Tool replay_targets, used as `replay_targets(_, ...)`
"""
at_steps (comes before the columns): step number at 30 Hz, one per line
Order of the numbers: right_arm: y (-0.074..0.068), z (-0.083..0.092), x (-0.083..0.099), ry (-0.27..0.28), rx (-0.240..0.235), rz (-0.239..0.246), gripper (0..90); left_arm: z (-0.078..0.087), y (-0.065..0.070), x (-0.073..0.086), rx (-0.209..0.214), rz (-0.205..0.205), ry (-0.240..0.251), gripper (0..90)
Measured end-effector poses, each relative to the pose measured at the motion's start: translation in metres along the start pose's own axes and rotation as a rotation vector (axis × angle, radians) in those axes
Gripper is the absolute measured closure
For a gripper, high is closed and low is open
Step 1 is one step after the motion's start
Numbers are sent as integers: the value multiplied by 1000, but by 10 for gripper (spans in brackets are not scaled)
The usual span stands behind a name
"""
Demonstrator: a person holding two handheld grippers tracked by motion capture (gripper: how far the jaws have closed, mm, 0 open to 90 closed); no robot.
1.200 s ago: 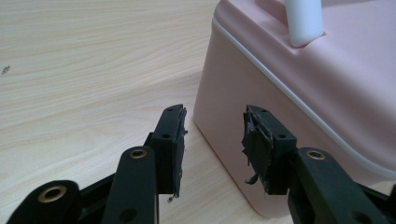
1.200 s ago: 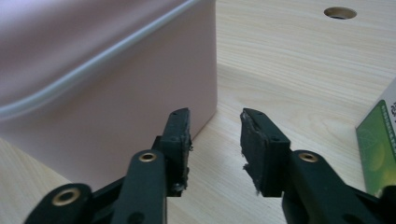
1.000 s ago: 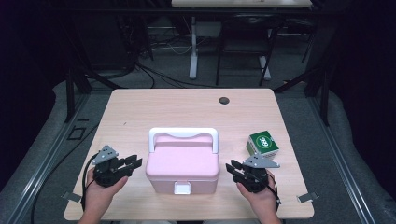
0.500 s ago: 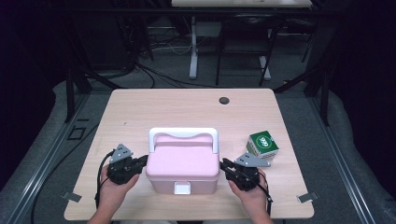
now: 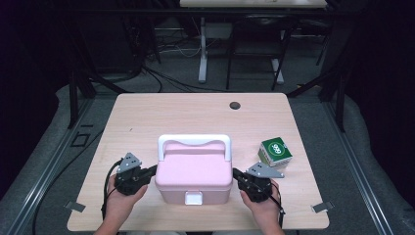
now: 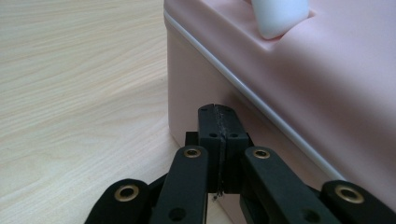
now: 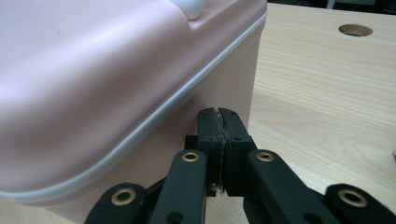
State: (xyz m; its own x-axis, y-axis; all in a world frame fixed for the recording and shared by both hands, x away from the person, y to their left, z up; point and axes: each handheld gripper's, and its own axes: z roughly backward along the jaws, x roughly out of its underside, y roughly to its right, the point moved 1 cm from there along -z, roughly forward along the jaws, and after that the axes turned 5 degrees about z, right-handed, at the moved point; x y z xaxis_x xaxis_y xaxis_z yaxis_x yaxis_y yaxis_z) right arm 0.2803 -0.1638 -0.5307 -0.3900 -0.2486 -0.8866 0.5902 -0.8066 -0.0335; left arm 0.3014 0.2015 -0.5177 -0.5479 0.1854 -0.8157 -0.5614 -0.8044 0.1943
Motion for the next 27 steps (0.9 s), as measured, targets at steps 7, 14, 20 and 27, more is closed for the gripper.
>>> replay_targets(7,0,6,3,2,1,-2,898,0,4,2,11,-3,-9,900)
replay_targets(14,2,10,6,5,-2,-12,897,0,8,4,24,-8,-14,900)
replay_targets(20,6,11,7,14,-25,-22,898,1,11,8,33,-12,-26,900)
replay_targets(27,6,12,8,5,-22,-22,890,1,8,10,56,-14,-30,897)
